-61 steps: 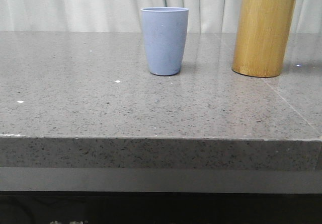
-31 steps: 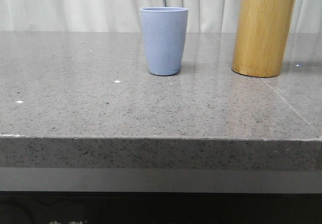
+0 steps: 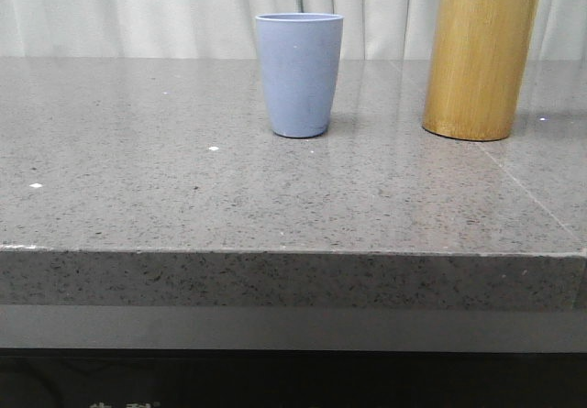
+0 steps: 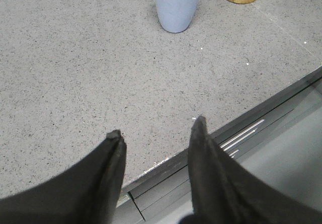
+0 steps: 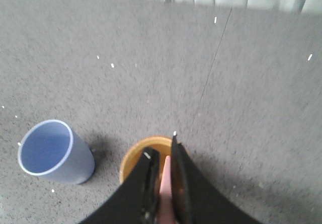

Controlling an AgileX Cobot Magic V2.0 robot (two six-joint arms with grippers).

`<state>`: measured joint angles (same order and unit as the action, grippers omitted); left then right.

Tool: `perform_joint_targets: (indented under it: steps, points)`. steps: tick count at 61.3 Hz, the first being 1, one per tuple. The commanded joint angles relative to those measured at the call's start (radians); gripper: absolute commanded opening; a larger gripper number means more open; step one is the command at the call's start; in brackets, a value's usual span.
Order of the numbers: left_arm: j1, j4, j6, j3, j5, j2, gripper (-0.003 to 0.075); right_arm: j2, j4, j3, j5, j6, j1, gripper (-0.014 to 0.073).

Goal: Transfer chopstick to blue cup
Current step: 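Lower the right gripper into the bamboo holder and grasp the pink chopstick, then lift the pink chopstick and lower it into the blue cup, release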

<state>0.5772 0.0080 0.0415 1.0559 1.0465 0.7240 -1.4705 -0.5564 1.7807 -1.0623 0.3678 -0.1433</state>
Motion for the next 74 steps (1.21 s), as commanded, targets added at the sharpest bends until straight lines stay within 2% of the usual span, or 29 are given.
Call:
perform_joint_targets:
  steps: [1,11,19,31,39,52,66,70,74]
  points:
    - [0.003,-0.008,-0.008,0.025,-0.069,0.002,0.0303,0.081,-0.021,0.075,0.032,0.012,0.009,-0.0068]
    - [0.003,-0.008,-0.008,0.025,-0.069,0.002,0.0303,0.142,-0.021,0.09,0.065,0.02,0.111,-0.0068]
    - [0.003,-0.008,-0.008,0.025,-0.069,0.002,0.0303,0.142,-0.011,0.086,0.092,0.051,0.249,-0.0068]
    - [0.003,-0.008,-0.008,0.025,-0.067,0.002,0.0303,0.08,0.08,0.085,0.155,0.053,0.441,-0.0068]
    - [0.003,-0.008,-0.008,0.025,-0.067,0.002,0.0303,0.008,0.143,0.085,0.185,0.053,0.522,-0.0068]
    - [0.003,-0.008,-0.008,0.025,-0.067,0.002,0.0303,-0.112,0.175,0.085,0.208,0.053,0.54,-0.0068]
    - [0.003,-0.008,-0.008,0.025,-0.067,0.002,0.0303,-0.209,0.124,0.085,0.231,0.052,0.54,-0.0062]
    - [0.003,-0.008,-0.008,0.025,-0.067,0.002,0.0303,-0.226,0.117,0.085,0.232,0.052,0.54,-0.0016]
    - [0.003,-0.008,-0.008,0.025,-0.067,0.002,0.0303,-0.239,0.115,0.085,0.231,0.052,0.54,0.0078]
